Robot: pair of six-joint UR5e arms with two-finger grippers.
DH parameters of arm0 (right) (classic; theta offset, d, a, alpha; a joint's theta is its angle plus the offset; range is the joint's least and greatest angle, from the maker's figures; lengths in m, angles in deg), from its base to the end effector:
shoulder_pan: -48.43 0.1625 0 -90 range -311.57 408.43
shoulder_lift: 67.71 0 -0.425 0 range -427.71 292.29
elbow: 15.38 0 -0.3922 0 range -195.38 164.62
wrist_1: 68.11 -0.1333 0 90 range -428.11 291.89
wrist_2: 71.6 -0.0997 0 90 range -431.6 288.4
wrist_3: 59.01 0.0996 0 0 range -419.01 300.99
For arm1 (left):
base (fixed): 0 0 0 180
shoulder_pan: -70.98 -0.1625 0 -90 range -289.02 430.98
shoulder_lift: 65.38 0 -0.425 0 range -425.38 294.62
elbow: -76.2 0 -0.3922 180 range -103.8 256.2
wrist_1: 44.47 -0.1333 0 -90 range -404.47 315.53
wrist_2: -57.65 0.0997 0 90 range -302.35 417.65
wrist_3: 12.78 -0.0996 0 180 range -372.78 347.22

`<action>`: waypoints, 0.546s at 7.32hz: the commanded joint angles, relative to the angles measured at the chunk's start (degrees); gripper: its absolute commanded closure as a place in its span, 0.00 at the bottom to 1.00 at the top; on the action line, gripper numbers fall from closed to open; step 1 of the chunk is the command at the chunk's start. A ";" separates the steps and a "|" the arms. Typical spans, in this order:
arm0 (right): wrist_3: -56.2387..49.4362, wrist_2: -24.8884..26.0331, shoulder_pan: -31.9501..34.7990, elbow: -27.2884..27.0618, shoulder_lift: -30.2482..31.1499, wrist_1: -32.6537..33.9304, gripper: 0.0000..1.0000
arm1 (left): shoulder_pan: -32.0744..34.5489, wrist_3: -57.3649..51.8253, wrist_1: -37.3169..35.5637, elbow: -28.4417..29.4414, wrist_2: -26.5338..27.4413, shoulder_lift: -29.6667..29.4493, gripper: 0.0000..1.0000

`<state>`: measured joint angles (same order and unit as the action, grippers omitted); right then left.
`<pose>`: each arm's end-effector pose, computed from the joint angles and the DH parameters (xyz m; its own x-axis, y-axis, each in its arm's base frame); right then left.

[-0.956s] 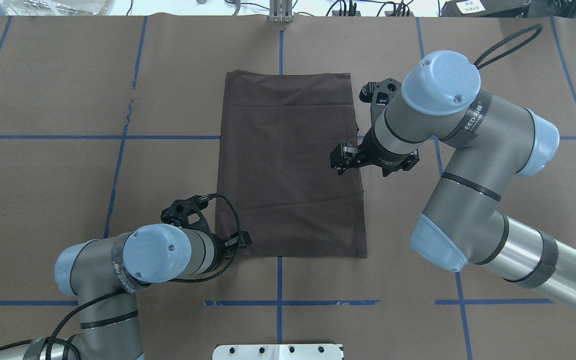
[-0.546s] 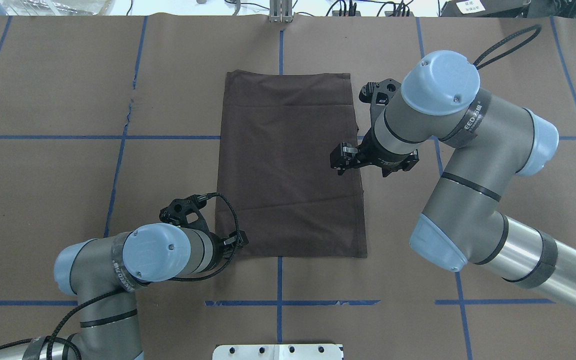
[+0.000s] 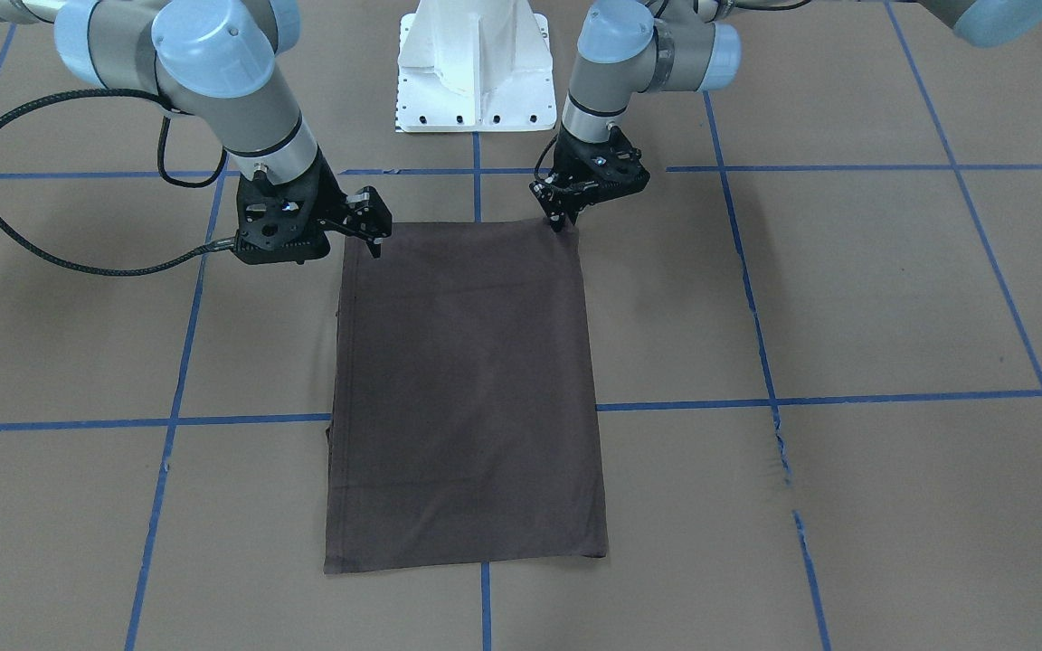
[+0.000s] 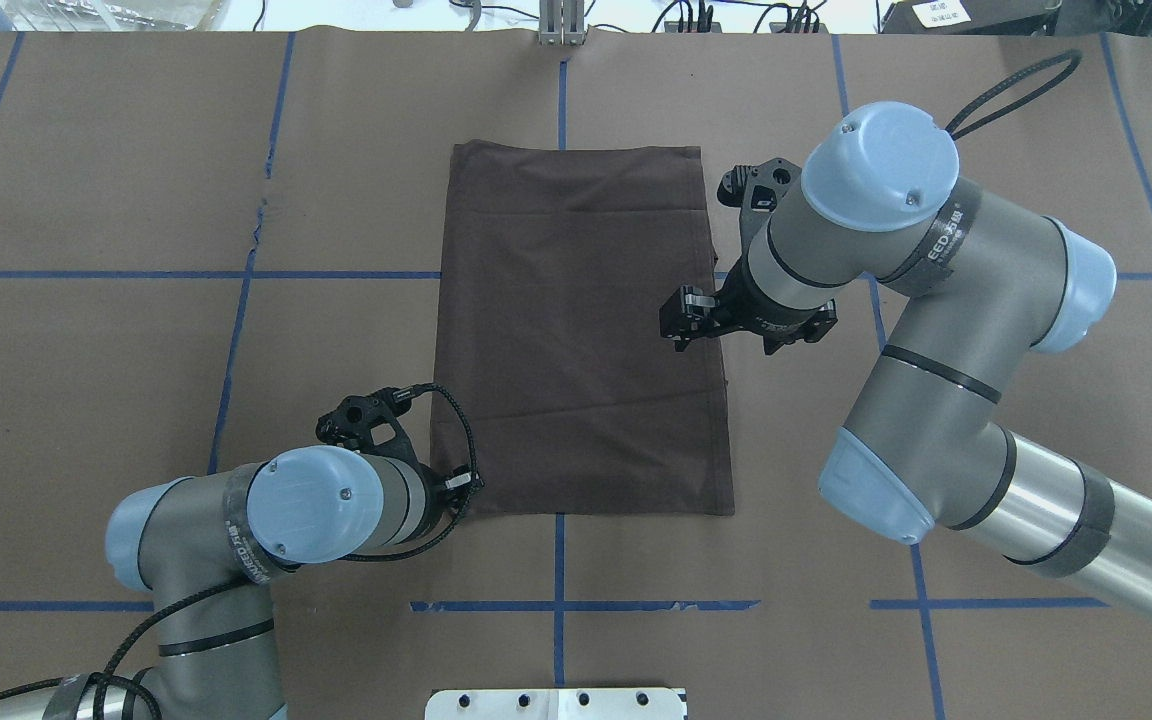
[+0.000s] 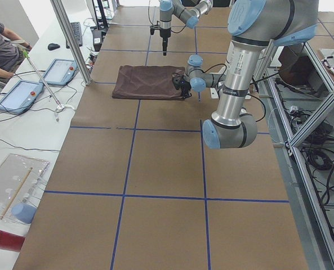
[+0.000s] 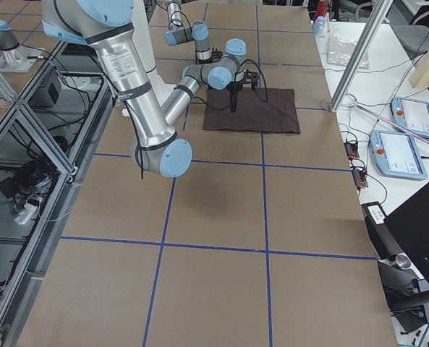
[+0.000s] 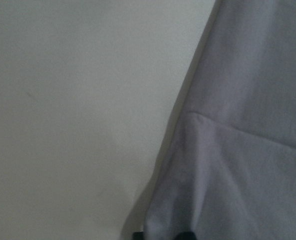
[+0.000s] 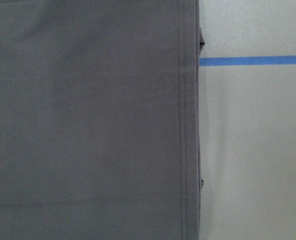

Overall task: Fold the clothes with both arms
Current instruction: 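Move both grippers to the shirt's corners nearest the robot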

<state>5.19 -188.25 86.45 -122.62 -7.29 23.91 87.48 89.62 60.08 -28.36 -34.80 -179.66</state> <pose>-0.4273 -0.4466 0.2390 0.6345 0.0023 0.7729 -0.0282 0.9994 0.0201 0.5574 -0.2997 0.2833 0.5046 -0.3732 -0.7785 0.3678 0.9087 -0.1973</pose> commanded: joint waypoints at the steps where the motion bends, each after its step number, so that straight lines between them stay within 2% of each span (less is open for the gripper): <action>1: -0.30 0.02 0.04 0.01 0.40 0.00 0.00 | 0.28 -0.36 -0.31 -2.21 0.08 0.46 1.00; 3: 3.79 0.54 -1.27 0.01 1.27 0.00 0.00 | 0.72 -0.71 -0.40 -2.84 0.08 0.56 1.00; 4: 10.88 3.16 -3.63 -0.08 1.10 -0.09 0.00 | 0.90 -0.71 -0.40 -2.84 0.08 0.47 1.00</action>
<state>9.48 -187.21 85.03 -122.61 -6.35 23.89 88.13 89.04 59.70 -31.01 -34.73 -179.17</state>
